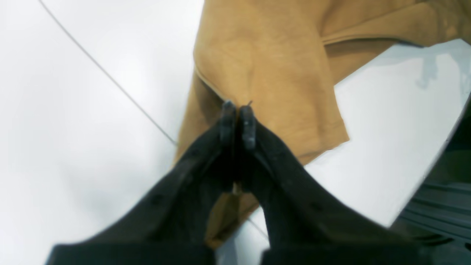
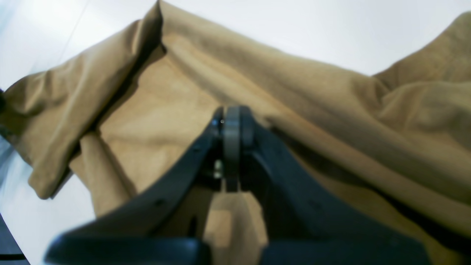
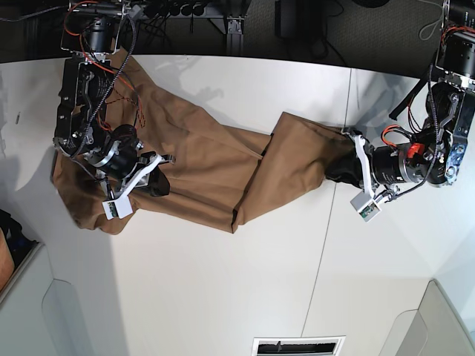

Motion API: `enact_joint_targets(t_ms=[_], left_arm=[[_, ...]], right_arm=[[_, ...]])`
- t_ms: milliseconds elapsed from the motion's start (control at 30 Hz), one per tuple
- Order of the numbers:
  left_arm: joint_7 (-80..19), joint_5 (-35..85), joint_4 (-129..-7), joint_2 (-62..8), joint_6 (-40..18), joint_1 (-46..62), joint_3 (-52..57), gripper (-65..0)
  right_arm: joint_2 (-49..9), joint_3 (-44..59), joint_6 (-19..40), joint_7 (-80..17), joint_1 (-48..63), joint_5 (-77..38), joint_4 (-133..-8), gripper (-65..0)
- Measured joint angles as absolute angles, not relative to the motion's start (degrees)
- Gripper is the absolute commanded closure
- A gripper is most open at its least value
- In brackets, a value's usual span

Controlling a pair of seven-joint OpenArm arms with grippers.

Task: Layout the t-shirt on the table in an organized manner, then fold the t-shirt properly
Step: 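Lower the shirt onto the table and pull the left gripper outward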

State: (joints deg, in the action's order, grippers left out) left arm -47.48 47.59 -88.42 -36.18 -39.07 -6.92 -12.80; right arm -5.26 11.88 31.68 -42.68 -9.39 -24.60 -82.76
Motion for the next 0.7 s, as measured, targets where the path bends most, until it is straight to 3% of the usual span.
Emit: enact_joint_targets(t_ms=[233,467,567,667,700], left_arm=[[-44.47,45.93,-88.44,-36.34,-39.64,-19.99,-12.75,0.0],[-23.86,24.56,-81.69,-35.35,-40.21,-26.79,-12.75,0.0],[-20.03,20.36,-74.78,-33.43,-40.14,-30.24,-12.78,-1.0],[-19.42,21.04,-68.51,-31.16,-40.12,-32.8,-12.8,-34.1],[-19.44,21.58,-67.05,-30.65,-40.1,-33.28,-12.78,-42.3]], right_arm=[[-5.26,11.88,31.68,-42.92,-9.39,-24.64,-82.76,0.0],[-5.23,11.88,31.7,-43.38,-9.39,-24.75,-82.76,0.0],[-5.23,11.88,31.68,-43.57,-9.39,-24.71,-82.76,0.0],[-5.26,11.88,31.68,-43.64,-9.39,-24.75,-82.76,0.0],[-5.26,11.88,31.68,-43.72,-9.39,-24.88,-82.76,0.0]])
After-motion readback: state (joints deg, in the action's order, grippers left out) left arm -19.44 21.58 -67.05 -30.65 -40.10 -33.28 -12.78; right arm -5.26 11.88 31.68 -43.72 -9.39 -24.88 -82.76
